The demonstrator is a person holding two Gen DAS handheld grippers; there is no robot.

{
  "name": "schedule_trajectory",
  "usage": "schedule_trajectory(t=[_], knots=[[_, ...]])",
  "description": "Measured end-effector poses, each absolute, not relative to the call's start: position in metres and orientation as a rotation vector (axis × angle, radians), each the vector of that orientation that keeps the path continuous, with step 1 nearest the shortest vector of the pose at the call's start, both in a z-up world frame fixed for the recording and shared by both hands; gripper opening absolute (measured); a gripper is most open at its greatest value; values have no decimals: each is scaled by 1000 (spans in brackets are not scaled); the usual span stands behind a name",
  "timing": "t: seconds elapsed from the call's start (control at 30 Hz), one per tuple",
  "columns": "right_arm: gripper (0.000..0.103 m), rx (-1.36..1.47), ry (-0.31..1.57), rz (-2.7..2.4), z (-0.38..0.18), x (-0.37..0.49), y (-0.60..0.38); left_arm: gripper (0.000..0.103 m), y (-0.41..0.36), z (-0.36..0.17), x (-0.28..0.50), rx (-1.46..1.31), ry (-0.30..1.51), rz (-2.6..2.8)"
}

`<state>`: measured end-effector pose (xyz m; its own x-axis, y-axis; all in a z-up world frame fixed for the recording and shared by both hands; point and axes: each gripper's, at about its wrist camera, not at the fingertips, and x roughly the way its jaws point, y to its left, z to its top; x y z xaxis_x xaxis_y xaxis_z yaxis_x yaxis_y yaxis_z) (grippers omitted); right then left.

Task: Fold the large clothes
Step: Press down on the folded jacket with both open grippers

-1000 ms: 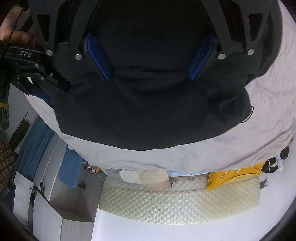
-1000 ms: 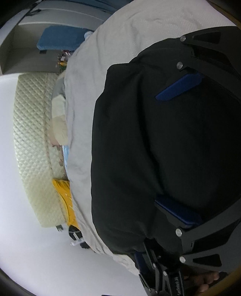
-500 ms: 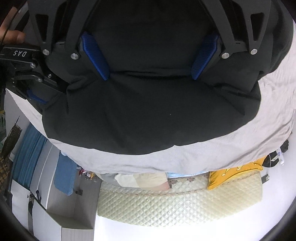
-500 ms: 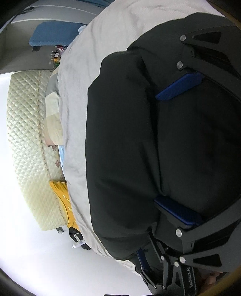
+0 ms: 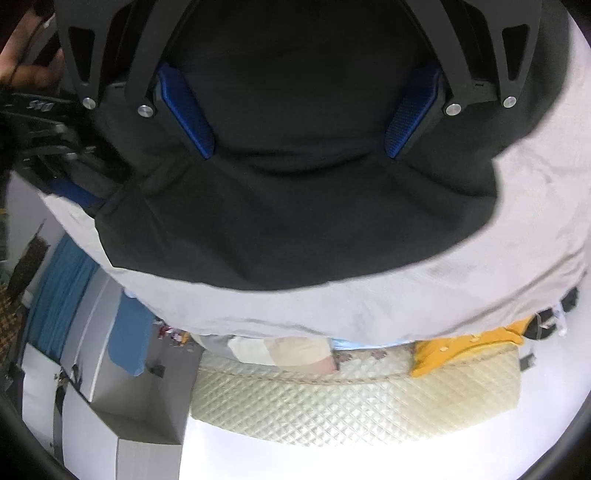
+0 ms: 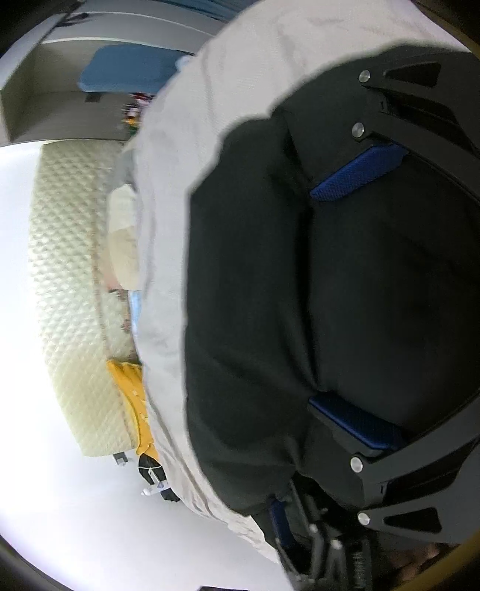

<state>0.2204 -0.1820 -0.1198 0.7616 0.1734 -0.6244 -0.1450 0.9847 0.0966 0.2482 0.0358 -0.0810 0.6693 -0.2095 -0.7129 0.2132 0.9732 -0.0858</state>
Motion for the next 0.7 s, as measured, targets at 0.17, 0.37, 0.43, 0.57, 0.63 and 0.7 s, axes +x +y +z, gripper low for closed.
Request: schedule_trajectory(t=[0.17, 0.37, 0.43, 0.57, 0.63, 0.7], knots=[[103, 0, 652, 170, -107, 206, -206, 94, 67, -63, 234, 46, 704, -75], [103, 12, 673, 155, -122, 205, -225, 94, 96, -83, 240, 39, 753, -44], [103, 28, 681, 165, -128, 208, -225, 95, 102, -95, 243, 1, 779, -56], [103, 35, 652, 156, -140, 208, -222, 96, 105, -105, 246, -27, 796, -61], [103, 28, 650, 145, -141, 206, -220, 96, 104, -106, 245, -29, 789, -53], [103, 32, 649, 137, -139, 204, -220, 96, 103, -103, 241, -32, 786, -32]])
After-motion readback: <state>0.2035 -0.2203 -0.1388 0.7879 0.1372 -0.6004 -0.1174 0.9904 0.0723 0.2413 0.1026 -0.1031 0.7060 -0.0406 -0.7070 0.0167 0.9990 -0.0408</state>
